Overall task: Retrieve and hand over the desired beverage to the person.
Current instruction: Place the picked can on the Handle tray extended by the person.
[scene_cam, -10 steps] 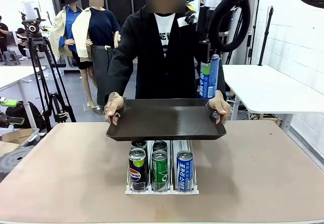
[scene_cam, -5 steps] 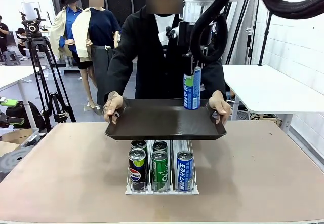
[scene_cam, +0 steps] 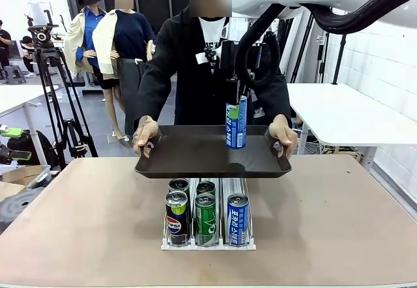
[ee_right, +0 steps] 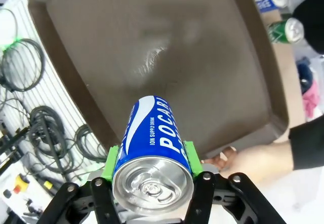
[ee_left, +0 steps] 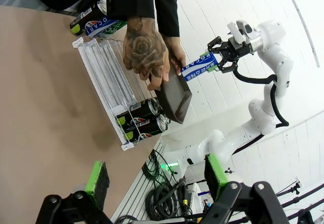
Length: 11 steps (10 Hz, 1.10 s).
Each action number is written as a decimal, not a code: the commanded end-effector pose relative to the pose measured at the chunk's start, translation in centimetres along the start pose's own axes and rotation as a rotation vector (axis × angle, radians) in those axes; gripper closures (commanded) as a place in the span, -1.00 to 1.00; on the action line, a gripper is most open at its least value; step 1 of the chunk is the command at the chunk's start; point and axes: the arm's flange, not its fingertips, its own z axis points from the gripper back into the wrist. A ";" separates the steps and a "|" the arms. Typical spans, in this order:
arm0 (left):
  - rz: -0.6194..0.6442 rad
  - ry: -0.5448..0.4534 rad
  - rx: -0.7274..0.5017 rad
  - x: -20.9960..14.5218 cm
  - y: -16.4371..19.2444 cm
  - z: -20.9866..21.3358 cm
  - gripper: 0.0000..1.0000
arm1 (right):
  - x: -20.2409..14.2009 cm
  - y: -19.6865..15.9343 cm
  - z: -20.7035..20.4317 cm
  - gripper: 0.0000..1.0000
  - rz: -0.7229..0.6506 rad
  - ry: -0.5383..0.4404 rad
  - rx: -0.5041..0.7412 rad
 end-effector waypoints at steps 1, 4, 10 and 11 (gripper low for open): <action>-0.003 0.000 0.006 0.0 -0.1 0.2 -1.00 | -0.1 -0.8 0.3 1.00 0.016 -0.010 0.048; -0.003 0.000 0.006 0.0 -0.1 0.2 -1.00 | -0.4 -0.7 -0.6 1.00 0.051 -0.043 0.005; -0.003 0.000 0.006 0.0 -0.1 0.2 -1.00 | -0.7 -0.4 -1.4 0.94 0.076 -0.019 -0.029; -0.003 0.000 0.006 0.0 -0.1 0.2 -1.00 | -0.6 -0.1 -0.9 0.54 0.105 -0.022 -0.034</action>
